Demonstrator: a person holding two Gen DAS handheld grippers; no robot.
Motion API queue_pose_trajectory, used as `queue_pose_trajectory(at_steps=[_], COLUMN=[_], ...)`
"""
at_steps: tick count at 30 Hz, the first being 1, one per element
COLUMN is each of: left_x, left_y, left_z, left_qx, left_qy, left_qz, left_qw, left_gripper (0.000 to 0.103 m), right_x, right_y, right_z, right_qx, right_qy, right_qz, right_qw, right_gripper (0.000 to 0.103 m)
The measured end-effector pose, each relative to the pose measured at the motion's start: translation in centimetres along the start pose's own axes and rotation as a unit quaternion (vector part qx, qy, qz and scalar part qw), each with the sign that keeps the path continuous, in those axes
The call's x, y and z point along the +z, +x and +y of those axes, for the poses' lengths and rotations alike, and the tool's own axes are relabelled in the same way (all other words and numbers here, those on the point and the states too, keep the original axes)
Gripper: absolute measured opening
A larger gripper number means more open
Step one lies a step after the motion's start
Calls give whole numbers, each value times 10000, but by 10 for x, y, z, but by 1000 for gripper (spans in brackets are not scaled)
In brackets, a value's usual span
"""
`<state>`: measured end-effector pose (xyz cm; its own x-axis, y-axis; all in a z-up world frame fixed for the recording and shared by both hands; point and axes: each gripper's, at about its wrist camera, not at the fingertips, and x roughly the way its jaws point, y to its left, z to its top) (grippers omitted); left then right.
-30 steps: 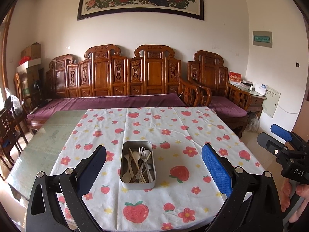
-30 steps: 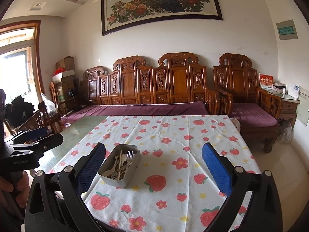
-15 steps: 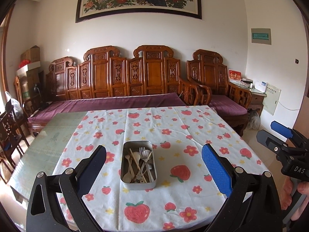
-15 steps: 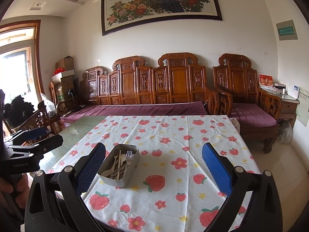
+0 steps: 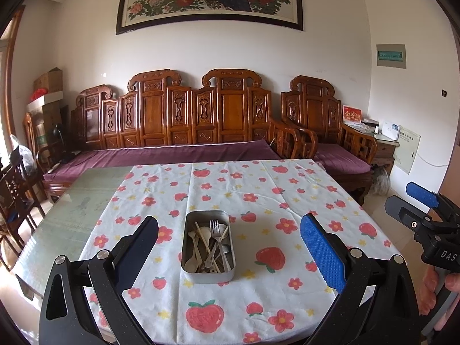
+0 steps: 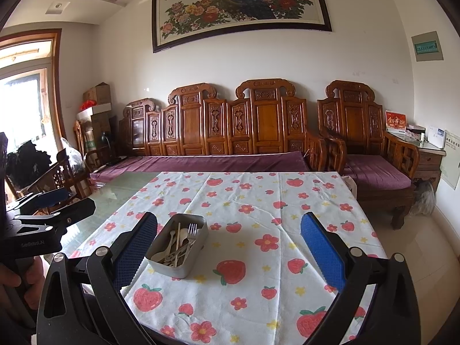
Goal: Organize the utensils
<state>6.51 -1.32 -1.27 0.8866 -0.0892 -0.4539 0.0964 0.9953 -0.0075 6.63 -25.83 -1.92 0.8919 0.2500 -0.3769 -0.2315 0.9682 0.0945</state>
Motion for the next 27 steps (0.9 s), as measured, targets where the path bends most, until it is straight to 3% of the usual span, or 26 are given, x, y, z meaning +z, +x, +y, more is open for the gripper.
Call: queue_pose_trajectory(at_steps=[27], left_x=[-3], left_y=[1], left_z=[1], left_qx=[12], left_qy=[-30], left_qz=[-14], left_qw=[10000], left_gripper=[96], right_x=[0], right_y=[-1], right_z=[1], right_qx=[-1], right_qy=[-5], right_qz=[-3], right_qw=[10000], right_gripper=[101])
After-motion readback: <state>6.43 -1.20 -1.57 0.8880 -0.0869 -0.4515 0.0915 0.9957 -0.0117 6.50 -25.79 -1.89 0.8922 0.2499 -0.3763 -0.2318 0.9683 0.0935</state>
